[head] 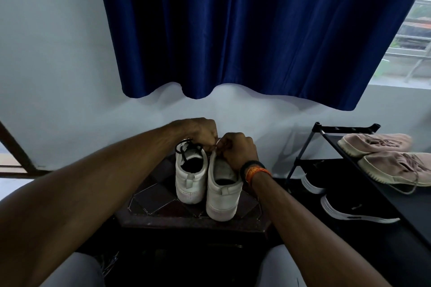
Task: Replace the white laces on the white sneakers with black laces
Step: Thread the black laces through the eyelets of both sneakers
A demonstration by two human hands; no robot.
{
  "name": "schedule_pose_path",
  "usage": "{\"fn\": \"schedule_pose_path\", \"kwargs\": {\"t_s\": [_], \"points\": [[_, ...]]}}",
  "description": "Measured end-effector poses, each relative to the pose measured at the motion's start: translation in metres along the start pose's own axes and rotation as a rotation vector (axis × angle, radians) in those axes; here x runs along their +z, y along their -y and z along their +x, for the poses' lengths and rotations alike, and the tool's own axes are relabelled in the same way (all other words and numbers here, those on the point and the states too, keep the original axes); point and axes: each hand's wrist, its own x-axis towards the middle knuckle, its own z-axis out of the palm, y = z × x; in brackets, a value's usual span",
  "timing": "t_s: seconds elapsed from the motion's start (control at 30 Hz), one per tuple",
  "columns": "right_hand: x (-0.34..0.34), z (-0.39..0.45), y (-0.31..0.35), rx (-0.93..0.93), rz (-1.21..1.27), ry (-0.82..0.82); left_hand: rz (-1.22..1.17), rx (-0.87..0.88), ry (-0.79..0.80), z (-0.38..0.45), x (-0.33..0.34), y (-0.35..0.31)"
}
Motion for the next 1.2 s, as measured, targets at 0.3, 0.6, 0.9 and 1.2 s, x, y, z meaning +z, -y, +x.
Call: {"fn": "schedule_pose_path", "kwargs": {"t_s": [0.3, 0.6, 0.9, 1.2], "points": [[-0.004, -0.009, -0.014, -0.005, -0.003, -0.052, 0.037, -0.040, -0.098, -0.009, 0.000, 0.002], [0.007, -0.023, -0.014, -0.046, -0.073, -0.240, -0.091, 0.109, -0.240, -0.014, 0.024, 0.014], [0.005, -0.026, -0.010, -0.078, -0.151, -0.180, -0.026, 0.172, -0.321, -0.020, 0.028, 0.022], [-0.003, -0.024, -0.002, -0.296, -0.130, -0.044, -0.072, 0.144, -0.363, -0.023, 0.031, 0.019]]}}
